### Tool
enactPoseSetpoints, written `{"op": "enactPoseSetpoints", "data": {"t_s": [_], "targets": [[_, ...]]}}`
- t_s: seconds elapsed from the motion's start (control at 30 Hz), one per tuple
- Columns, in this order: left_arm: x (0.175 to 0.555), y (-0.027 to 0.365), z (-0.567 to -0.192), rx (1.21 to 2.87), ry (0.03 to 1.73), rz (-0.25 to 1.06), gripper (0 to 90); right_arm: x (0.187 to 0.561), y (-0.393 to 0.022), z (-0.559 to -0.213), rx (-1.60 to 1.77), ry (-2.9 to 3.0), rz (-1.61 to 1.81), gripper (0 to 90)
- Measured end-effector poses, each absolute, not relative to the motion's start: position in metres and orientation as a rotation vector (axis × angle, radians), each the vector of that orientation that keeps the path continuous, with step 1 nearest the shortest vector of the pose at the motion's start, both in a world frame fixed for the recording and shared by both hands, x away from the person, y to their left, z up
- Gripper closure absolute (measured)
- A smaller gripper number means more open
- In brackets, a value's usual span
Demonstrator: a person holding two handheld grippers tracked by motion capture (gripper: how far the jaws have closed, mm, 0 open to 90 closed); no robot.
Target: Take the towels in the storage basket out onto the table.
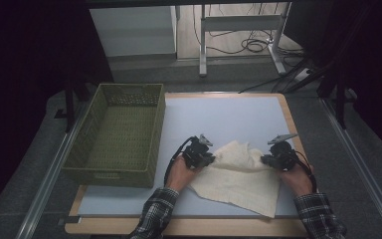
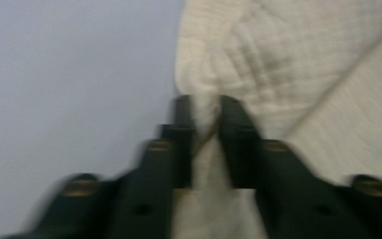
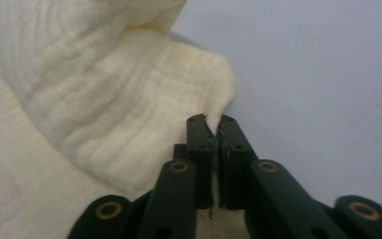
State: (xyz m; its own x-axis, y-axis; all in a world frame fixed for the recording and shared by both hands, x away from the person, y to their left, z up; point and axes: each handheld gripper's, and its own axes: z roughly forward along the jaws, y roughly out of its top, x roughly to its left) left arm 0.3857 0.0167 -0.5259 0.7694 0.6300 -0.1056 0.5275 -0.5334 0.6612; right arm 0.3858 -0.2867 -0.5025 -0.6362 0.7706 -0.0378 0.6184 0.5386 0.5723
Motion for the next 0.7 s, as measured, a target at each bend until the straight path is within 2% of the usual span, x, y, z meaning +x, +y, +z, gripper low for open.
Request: {"op": "enactPoseSetpoints", "data": {"t_s": [0.13,0.23,0.27,0.3,0.33,0.37,0.4,0.43,0.47,0.57,0.7], "targets": [[0.382,0.023,-0.503,2.201,0.852,0.307,88.3,0.387,-0.281,-0.487,1.097,2.47,0.745,87.3],[0.376,0.039,-0.47,2.088,0.848,0.474,88.4,0.392,-0.279,-0.456,1.05,2.363,0.81,87.2],[0.369,0.047,-0.456,2.021,0.86,0.604,87.9,0.392,-0.279,-0.448,1.034,2.321,0.839,86.9],[0.365,0.052,-0.449,1.984,0.896,0.679,86.5,0.392,-0.28,-0.434,1.005,2.249,0.908,84.5],[0.366,0.054,-0.446,2.005,0.939,0.666,77.8,0.393,-0.28,-0.427,0.98,2.208,0.96,73.7],[0.372,0.056,-0.447,2.055,0.991,0.591,60.8,0.395,-0.281,-0.424,0.982,2.188,0.964,61.7],[0.375,0.058,-0.452,2.085,1.032,0.555,43.8,0.399,-0.282,-0.423,1.013,2.204,0.941,56.0],[0.372,0.062,-0.457,2.083,1.034,0.572,38.9,0.402,-0.283,-0.425,1.035,2.227,0.923,55.1],[0.369,0.065,-0.462,2.078,1.034,0.576,39.0,0.401,-0.285,-0.429,1.043,2.232,0.909,55.0],[0.364,0.072,-0.474,2.07,1.054,0.471,34.2,0.393,-0.294,-0.443,1.073,2.254,0.941,54.9],[0.354,0.075,-0.488,2.1,1.074,0.412,35.1,0.376,-0.302,-0.461,1.11,2.316,0.936,55.4]]}}
